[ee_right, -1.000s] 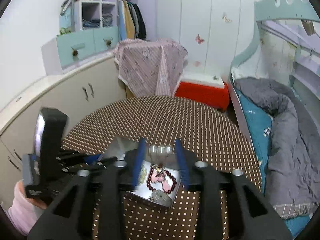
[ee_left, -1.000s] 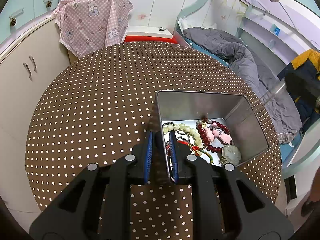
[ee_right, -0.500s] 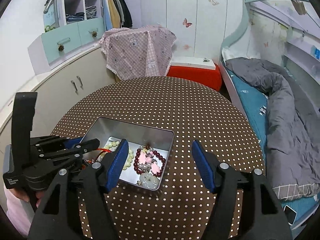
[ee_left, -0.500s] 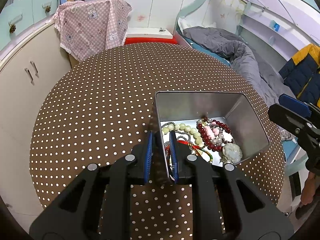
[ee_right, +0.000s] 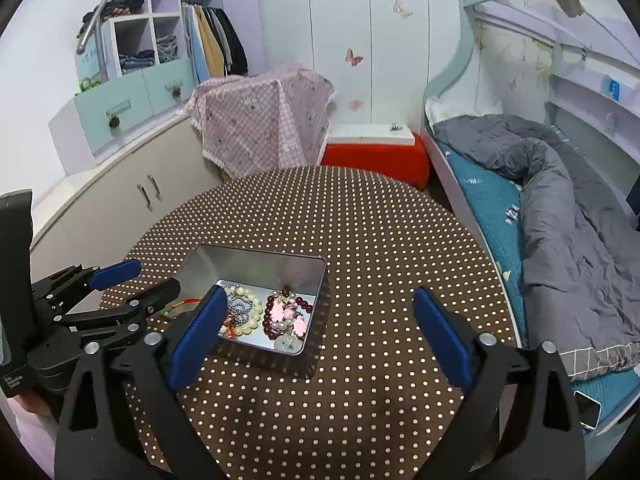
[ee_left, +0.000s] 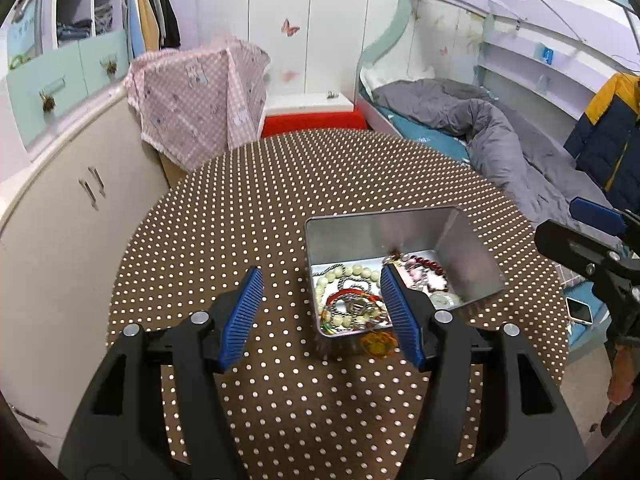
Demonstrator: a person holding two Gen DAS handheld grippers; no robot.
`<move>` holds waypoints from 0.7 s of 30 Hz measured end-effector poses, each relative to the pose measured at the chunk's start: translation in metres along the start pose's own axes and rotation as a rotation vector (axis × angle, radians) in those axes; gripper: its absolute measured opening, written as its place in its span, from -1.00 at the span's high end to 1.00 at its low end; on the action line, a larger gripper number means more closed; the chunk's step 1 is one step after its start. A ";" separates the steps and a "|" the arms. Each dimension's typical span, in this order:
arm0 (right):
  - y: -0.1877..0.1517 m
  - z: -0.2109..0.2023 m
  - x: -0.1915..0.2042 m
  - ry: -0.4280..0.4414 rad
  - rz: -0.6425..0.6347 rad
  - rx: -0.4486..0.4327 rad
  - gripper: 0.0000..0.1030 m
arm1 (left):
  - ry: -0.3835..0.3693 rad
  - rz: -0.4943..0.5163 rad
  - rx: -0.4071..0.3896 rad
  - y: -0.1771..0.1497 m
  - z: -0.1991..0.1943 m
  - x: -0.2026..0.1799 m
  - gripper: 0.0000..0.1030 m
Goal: Organize jewelry
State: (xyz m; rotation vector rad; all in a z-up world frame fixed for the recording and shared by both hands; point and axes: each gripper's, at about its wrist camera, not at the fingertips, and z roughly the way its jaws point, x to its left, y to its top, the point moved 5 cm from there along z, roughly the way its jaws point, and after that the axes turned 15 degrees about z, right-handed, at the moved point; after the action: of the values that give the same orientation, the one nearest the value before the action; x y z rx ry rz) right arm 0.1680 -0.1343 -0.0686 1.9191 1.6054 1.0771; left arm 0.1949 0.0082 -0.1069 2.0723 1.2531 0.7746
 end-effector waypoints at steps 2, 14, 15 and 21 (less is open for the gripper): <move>0.000 -0.009 0.002 0.001 -0.009 -0.022 -0.83 | 0.010 0.005 -0.019 0.003 -0.011 -0.003 -0.19; 0.001 -0.057 0.008 0.018 -0.025 -0.124 -0.84 | 0.092 0.008 -0.136 0.020 -0.077 -0.013 -0.42; 0.001 -0.060 0.009 0.018 -0.028 -0.133 -0.84 | 0.098 0.009 -0.147 0.021 -0.082 -0.013 -0.47; 0.001 -0.080 0.014 0.029 -0.037 -0.179 -0.84 | 0.133 0.002 -0.216 0.028 -0.113 -0.018 -0.54</move>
State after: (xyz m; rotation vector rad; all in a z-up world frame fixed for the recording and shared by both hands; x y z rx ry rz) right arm 0.1075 -0.1337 -0.0151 1.7584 1.4992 1.1952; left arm 0.1212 0.0021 -0.0154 1.8748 1.1804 1.0164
